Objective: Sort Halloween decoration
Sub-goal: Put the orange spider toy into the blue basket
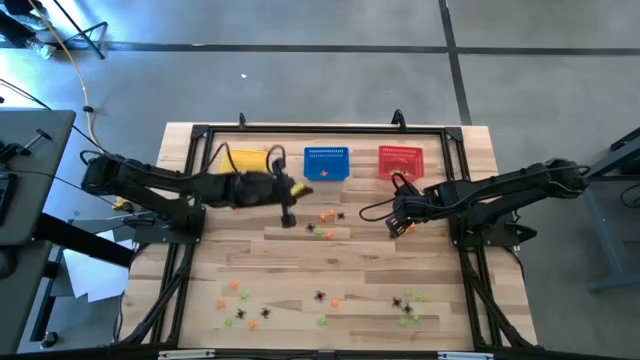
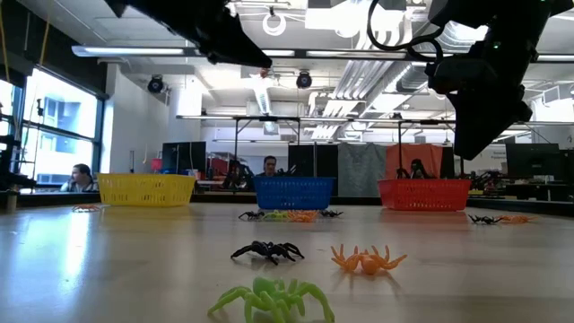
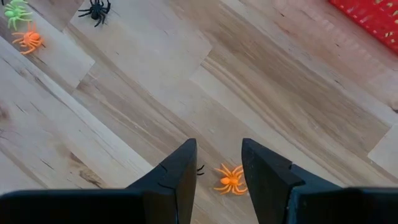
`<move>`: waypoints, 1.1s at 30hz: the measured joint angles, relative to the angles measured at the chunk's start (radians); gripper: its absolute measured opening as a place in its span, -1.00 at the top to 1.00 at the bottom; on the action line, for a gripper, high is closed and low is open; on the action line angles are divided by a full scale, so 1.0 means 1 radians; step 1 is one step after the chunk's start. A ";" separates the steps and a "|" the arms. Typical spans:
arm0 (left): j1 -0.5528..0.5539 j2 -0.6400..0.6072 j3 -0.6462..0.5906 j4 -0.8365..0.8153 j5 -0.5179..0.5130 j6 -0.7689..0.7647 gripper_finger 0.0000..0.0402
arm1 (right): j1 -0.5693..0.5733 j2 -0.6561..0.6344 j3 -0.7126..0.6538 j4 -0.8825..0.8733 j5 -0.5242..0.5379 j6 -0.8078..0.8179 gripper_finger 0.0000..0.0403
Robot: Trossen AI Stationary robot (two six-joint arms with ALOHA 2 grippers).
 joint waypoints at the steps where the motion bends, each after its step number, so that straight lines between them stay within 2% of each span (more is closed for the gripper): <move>1: 0.033 0.000 0.000 0.019 0.022 0.013 1.00 | 0.000 0.000 0.000 0.000 0.002 -0.001 0.39; 10: 0.303 0.085 0.001 0.221 0.228 0.019 1.00 | -0.002 0.000 0.000 0.000 0.037 -0.001 0.39; 14: 0.376 0.164 0.017 0.283 0.264 0.017 1.00 | -0.002 0.000 0.000 0.000 0.042 0.003 0.39; 26: 0.416 0.399 0.082 0.273 0.266 -0.018 1.00 | -0.002 0.000 0.000 0.000 0.042 0.003 0.39; 33: 0.419 0.473 0.082 0.269 0.267 -0.085 1.00 | -0.002 0.000 0.000 0.000 0.042 0.003 0.39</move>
